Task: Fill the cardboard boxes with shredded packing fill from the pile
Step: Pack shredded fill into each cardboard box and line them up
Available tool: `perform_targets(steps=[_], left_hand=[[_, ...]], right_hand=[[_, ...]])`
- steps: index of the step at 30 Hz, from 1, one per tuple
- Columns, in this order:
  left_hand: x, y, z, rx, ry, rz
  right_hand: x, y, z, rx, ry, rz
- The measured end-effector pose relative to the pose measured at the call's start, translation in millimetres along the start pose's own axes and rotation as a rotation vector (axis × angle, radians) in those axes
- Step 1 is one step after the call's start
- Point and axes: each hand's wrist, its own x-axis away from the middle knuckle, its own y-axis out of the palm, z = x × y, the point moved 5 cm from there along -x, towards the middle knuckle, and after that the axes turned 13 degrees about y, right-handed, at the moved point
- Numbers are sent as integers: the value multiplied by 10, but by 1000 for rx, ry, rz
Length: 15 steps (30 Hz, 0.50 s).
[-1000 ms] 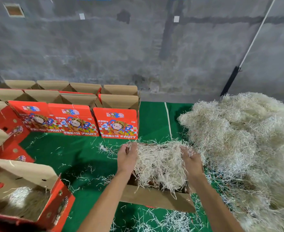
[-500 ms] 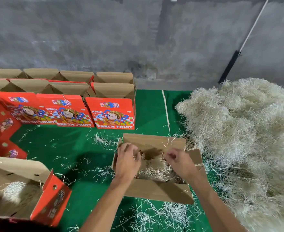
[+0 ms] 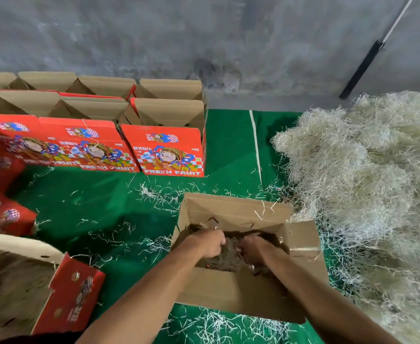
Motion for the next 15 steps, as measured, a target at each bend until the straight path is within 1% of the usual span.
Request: perform_targets(steps=[1, 2, 3, 4, 8, 11, 15], left_hand=[[-72, 41, -18, 7, -8, -29], [-129, 82, -41, 6, -13, -62], [-189, 126, -65, -5, -15, -95], [-234, 170, -95, -29, -20, -123], [-313, 374, -244, -203, -71, -219], [-344, 487, -375, -243, -110, -242], [-345, 491, -455, -365, -154, -246]], right_hand=[[-46, 28, 41, -106, 67, -43], [-70, 28, 35, -64, 69, -39], [-119, 42, 12, 43, 17, -3], [-160, 71, 30, 83, 2, 9], [-214, 123, -44, 135, -10, -20], [-215, 132, -77, 177, 10, -16], [-126, 90, -33, 126, 18, 2]])
